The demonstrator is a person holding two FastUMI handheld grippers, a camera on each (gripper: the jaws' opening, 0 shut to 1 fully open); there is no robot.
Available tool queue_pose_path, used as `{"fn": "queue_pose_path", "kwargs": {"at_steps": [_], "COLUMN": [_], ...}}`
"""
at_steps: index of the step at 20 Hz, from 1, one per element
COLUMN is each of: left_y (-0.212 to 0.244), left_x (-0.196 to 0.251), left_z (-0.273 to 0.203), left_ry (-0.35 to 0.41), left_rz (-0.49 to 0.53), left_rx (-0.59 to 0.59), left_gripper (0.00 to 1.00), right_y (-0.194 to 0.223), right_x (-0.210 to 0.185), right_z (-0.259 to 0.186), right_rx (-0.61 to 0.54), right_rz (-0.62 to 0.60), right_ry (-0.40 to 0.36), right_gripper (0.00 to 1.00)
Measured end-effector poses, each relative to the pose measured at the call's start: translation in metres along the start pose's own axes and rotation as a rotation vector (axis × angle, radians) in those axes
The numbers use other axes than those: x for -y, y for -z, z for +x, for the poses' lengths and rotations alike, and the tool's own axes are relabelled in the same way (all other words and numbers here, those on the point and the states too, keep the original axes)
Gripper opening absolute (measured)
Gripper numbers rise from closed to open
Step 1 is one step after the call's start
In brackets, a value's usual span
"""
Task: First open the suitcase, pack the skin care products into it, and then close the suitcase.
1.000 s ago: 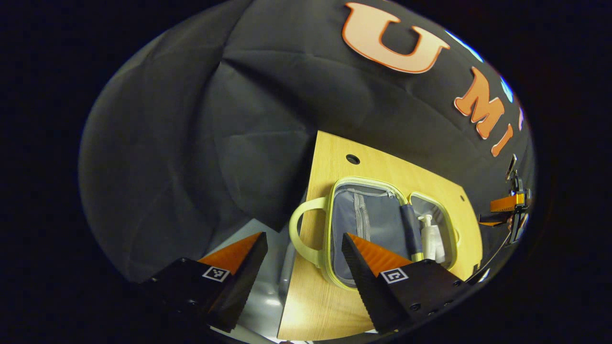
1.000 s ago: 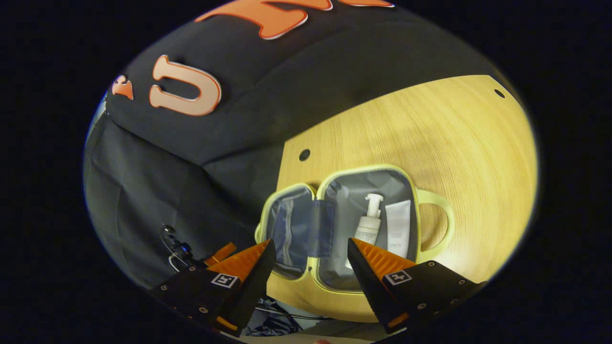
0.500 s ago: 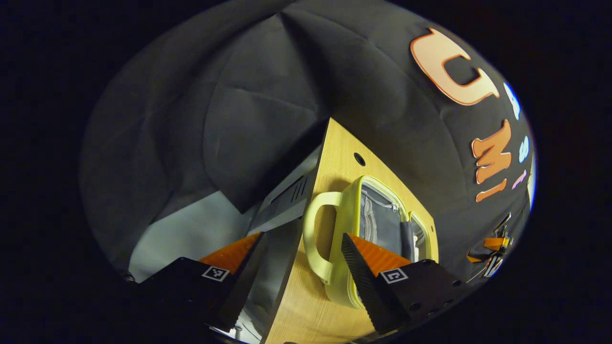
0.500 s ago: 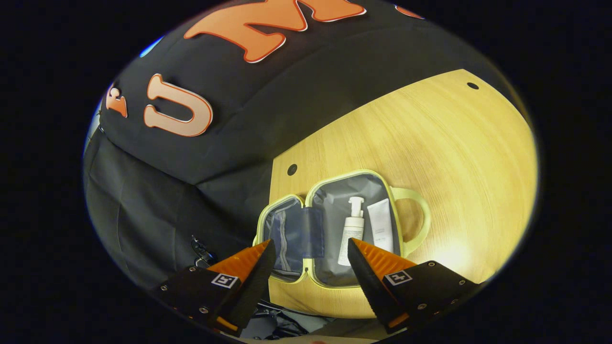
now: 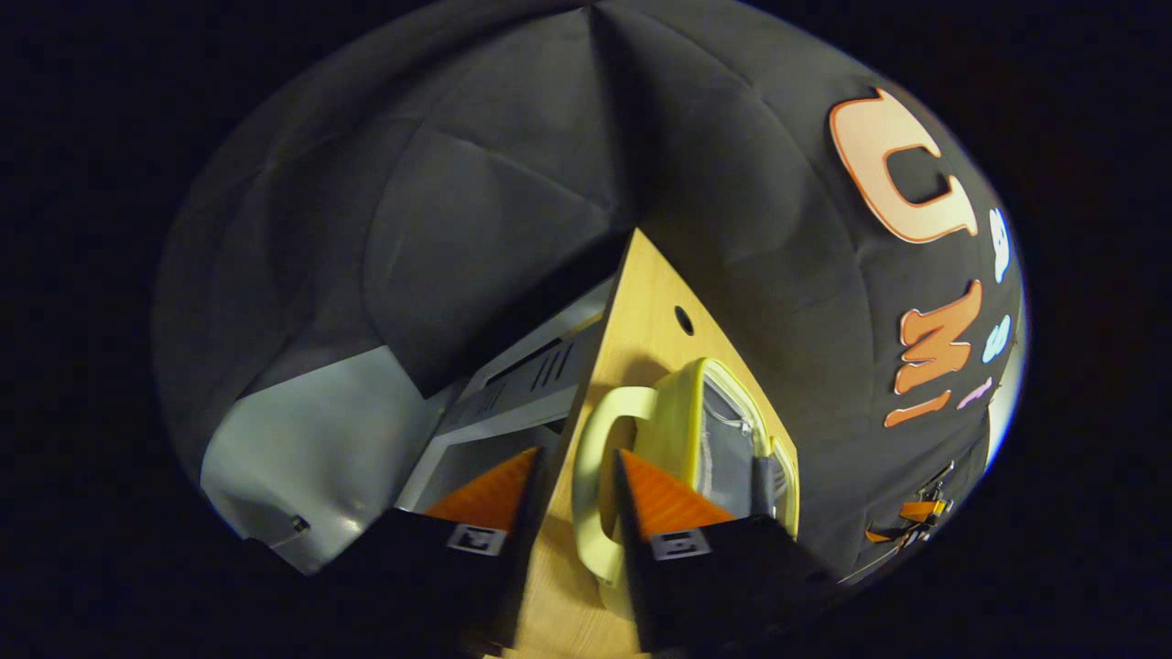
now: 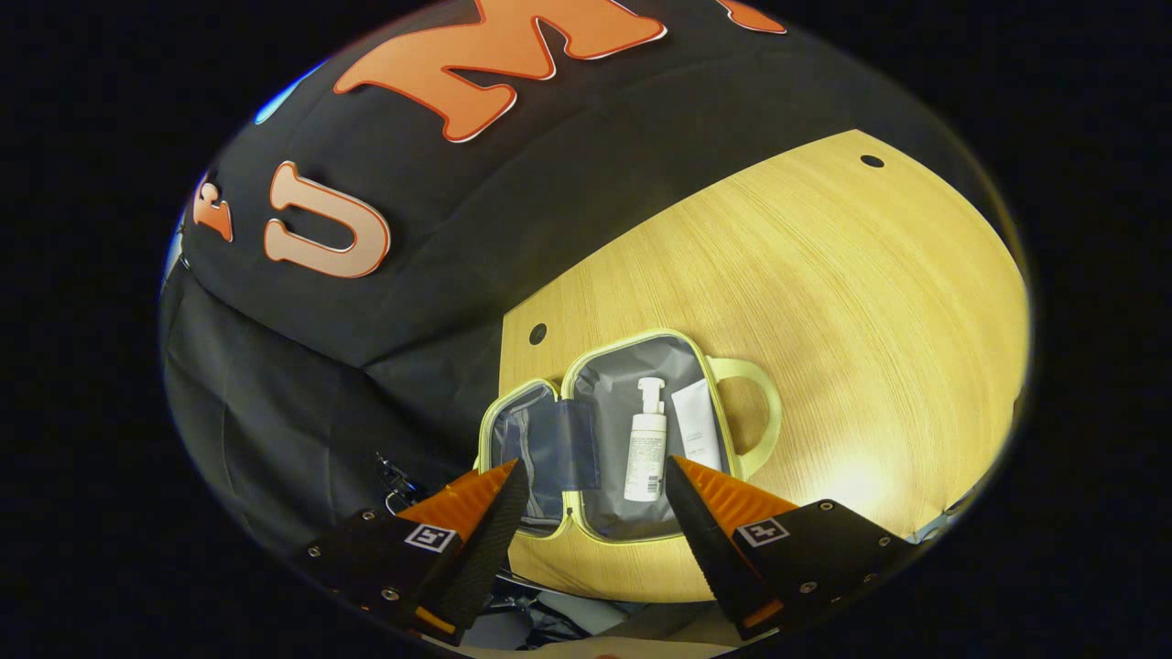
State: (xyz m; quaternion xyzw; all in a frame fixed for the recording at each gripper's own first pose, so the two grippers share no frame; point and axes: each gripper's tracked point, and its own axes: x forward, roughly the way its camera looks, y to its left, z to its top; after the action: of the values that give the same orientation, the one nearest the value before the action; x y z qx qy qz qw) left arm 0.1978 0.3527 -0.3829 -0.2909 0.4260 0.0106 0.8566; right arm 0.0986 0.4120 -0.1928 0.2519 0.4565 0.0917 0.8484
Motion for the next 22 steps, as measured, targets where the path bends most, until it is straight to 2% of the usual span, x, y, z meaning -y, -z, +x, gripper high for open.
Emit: {"fn": "queue_pose_path", "kwargs": {"at_steps": [1, 2, 3, 5, 7, 8, 9, 12, 16, 22], "left_y": [-0.001, 0.001, 0.002, -0.003, 0.003, 0.001, -0.001, -0.011, -0.021, -0.03], "left_x": [-0.002, -0.003, 0.0, 0.008, 0.011, 0.014, 0.019, 0.04, 0.077, 0.154], "left_z": [0.0, 0.003, -0.001, -0.005, -0.007, -0.013, -0.014, -0.033, -0.053, -0.094], "left_ry": [-0.016, -0.019, -0.006, 0.042, 0.043, 0.03, 0.022, -0.009, -0.033, -0.023], "left_rz": [-0.023, -0.048, -0.07, -0.149, -0.167, -0.145, -0.102, -0.002, 0.054, 0.17], "left_rx": [0.006, -0.005, -0.027, -0.033, -0.048, -0.037, -0.03, 0.007, 0.025, 0.055], "left_gripper": [0.24, 0.16, 0.13, 0.13, 0.13, 0.12, 0.04, 0.01, 0.01, 0.01], "right_y": [0.0, 0.0, 0.0, 0.001, 0.001, 0.002, 0.003, 0.004, 0.001, -0.011], "right_x": [0.002, 0.004, 0.006, 0.008, 0.008, 0.008, 0.006, 0.006, 0.011, 0.032], "right_z": [-0.002, -0.003, -0.006, -0.007, -0.006, -0.005, -0.005, -0.002, -0.004, -0.014], "right_rx": [0.0, 0.003, 0.004, 0.003, 0.002, 0.001, -0.002, -0.008, 0.002, 0.032], "right_rz": [0.002, 0.004, 0.003, 0.001, 0.001, 0.002, 0.001, -0.009, -0.023, -0.005], "right_ry": [0.001, 0.002, 0.004, 0.004, -0.004, -0.009, -0.017, -0.031, -0.048, -0.09], "right_gripper": [0.95, 0.95, 0.95, 0.95, 0.95, 0.95, 0.95, 0.95, 0.95, 0.95]}}
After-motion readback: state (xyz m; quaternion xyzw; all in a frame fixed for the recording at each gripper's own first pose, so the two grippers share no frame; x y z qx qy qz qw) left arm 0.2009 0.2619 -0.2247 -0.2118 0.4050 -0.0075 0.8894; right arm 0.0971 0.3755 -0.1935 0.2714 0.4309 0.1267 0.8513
